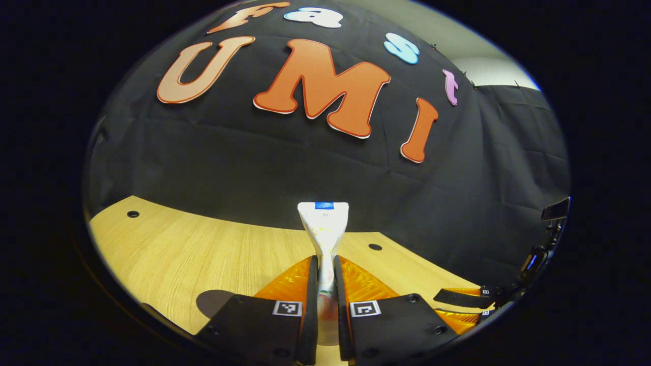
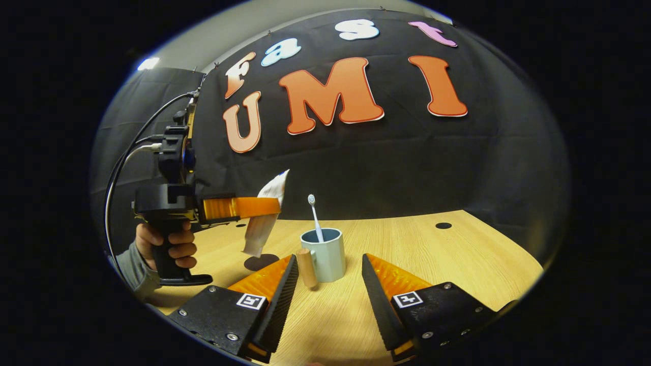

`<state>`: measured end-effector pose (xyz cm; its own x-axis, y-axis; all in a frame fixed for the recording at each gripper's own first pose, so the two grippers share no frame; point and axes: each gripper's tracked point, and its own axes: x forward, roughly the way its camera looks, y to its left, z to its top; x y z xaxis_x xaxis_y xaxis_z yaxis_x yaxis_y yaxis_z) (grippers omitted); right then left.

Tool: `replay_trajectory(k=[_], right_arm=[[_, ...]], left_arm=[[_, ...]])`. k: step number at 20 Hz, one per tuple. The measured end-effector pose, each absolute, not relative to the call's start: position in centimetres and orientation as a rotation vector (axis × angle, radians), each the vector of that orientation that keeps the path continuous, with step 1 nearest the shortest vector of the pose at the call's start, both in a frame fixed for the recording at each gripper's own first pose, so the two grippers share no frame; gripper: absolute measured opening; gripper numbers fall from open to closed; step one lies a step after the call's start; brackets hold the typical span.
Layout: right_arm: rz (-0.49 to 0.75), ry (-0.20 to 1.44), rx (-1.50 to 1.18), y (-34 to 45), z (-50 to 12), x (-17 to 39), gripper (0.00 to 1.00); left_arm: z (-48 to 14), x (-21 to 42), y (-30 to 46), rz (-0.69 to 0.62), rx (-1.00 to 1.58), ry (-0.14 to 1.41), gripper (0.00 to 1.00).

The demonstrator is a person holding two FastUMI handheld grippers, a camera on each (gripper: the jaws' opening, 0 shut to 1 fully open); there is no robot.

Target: Put the toothbrush and toothpaste on the desktop into the cup, then pick up the cup and place it on the coaster on the desktop.

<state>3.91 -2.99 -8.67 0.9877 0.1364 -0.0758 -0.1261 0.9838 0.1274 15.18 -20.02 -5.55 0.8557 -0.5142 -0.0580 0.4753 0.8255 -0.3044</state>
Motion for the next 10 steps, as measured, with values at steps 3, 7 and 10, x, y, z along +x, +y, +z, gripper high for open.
replay_trajectory(k=[3,7,10], right_arm=[[0.144,0.08,0.131,-2.7,-8.6,3.3,0.76],[0.145,0.073,0.115,-3.0,-8.4,2.5,0.76],[0.145,0.064,0.125,-3.3,-8.2,1.8,0.76]], left_arm=[[-4.2,16.3,-20.9,-0.543,-0.314,0.084,0.2],[-3.4,17.8,-22.0,-0.551,-0.298,0.02,0.2],[-3.0,18.8,-22.9,-0.576,-0.31,-0.017,0.2]])
